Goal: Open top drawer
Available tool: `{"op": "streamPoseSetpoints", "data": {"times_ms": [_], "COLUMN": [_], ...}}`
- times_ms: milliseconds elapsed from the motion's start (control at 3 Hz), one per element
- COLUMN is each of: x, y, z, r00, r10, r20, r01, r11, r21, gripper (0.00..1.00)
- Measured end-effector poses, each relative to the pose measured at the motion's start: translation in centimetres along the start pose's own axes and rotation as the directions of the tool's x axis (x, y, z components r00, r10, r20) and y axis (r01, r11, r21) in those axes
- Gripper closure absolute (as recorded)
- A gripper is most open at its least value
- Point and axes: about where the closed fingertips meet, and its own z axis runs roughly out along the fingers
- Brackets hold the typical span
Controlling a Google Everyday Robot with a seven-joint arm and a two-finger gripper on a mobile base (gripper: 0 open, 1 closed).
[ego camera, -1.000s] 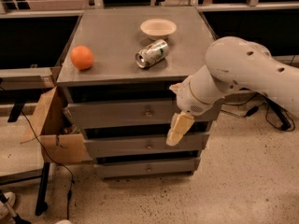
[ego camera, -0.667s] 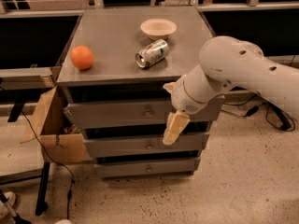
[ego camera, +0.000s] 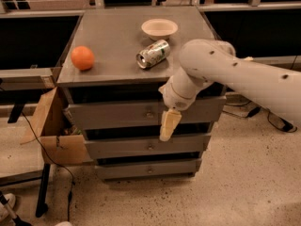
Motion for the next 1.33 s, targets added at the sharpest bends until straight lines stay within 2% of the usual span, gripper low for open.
{"op": "streamPoseSetpoints", "data": {"times_ms": [667, 1000, 1333], "x": [1.5, 2.6, 4.0], "y": [-3.4, -4.9, -5.5], "z": [3.2, 4.9, 6.6], "r00": [0.996, 0.989, 0.98], "r10": [0.048, 0.078, 0.105], "r20": [-0.07, -0.125, -0.168], "r01": [-0.049, -0.082, -0.116], "r11": [0.9987, 0.9962, 0.9915], "r21": [-0.014, -0.029, -0.059], "gripper": [0.0, 0.0, 0.0]}}
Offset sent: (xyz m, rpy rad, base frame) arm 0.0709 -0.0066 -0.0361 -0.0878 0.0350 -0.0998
